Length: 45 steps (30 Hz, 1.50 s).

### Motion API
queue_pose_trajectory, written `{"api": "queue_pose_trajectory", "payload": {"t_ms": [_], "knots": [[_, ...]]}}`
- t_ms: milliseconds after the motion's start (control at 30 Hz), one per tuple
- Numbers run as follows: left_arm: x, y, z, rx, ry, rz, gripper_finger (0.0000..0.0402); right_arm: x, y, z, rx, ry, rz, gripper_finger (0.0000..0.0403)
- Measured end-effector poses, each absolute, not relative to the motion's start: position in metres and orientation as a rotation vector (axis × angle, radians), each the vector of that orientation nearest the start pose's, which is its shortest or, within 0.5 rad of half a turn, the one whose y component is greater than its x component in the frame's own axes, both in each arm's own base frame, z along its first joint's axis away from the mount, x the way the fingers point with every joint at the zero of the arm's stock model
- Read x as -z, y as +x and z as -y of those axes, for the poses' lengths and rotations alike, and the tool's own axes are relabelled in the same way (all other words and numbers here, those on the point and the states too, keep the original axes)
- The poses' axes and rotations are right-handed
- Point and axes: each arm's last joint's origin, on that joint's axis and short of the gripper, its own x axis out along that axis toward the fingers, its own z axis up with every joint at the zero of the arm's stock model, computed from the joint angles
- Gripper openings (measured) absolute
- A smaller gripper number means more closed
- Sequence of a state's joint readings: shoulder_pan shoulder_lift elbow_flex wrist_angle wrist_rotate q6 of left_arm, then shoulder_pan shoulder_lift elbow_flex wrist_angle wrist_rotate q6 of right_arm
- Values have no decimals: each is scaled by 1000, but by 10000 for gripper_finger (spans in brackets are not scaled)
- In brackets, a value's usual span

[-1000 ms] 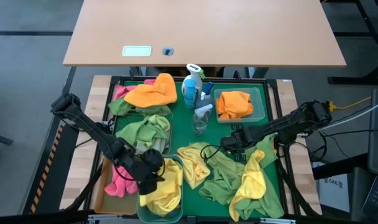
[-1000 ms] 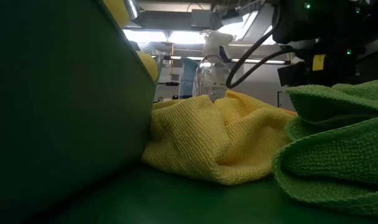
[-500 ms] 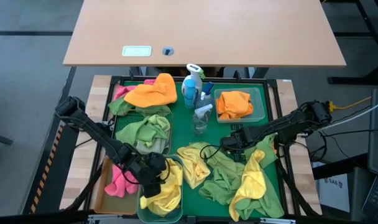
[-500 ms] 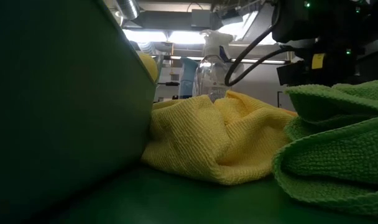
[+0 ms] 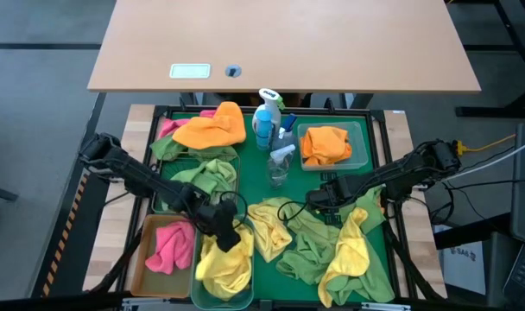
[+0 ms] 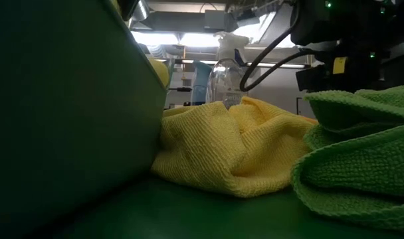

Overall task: Sort microfiber towel by color & place in baskets
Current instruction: Put the yellow towel into the blue bin

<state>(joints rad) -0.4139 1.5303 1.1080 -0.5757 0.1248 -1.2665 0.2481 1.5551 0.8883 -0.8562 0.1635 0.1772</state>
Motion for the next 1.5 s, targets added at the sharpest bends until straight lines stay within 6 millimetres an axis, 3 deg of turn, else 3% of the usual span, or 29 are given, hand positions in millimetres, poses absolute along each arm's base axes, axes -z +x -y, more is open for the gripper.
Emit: {"api": "queue_pose_trajectory", "payload": {"t_ms": [100,333,667,900,1500], "knots": [[-241,283,125,-134,-1006,-1206,133,-167,244,-57,64,-168,-1486,161],[-238,280,134,-111,-871,-1175,133,-167,244,-57,64,-168,-1485,161],[-219,284,149,-117,-896,-1276,133,-167,244,-57,64,-168,-1484,161],[-220,286,146,-121,-908,-1248,133,-167,245,-57,64,-165,-1472,161],[-221,290,146,-147,-866,-1149,133,-172,271,-64,34,-96,-1199,161]]}}
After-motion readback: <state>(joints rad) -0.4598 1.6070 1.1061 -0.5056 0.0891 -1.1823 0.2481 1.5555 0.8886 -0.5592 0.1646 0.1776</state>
